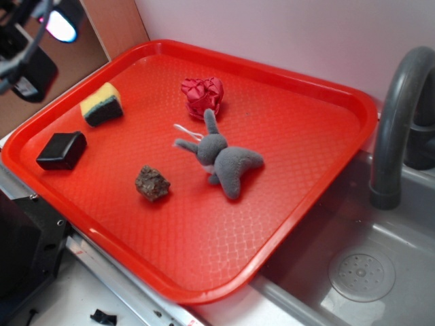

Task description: Grab the rock.

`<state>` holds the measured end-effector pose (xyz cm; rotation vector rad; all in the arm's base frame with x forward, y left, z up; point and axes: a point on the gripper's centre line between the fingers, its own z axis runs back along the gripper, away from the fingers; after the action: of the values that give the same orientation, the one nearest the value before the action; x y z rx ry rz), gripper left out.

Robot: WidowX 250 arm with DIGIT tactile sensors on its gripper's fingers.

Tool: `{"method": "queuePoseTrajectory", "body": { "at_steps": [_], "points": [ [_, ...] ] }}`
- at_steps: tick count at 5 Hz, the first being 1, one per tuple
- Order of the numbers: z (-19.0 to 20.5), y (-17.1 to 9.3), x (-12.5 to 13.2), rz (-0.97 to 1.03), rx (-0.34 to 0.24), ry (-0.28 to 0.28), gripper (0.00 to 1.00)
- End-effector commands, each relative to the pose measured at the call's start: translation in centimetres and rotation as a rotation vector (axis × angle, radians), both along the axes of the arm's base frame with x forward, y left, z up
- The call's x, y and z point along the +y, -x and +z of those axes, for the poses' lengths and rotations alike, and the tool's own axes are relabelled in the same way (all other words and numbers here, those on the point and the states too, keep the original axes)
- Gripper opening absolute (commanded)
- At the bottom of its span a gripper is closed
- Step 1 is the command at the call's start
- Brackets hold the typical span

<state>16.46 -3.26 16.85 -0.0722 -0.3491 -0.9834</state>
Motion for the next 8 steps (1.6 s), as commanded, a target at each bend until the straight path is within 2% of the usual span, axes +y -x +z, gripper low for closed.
{"method": "queuePoseTrajectory", "body": {
  "at_steps": [1,3,4,7,8],
  "points": [
    [-3.5,-0.3,-2.6,-0.483,-0.035,-0.143,1.0],
    [-8.1,-0.9,-3.1,-0.533,0.058,-0.23,1.0],
    [-10.9,-0.9,-3.6,-0.53,0.095,-0.225,1.0],
    [-15.4,-0.4,-4.5,-0.576,0.162,-0.298,1.0],
    [-15.7,-0.3,-4.7,-0.568,0.168,-0.322,0.0]
  ]
}}
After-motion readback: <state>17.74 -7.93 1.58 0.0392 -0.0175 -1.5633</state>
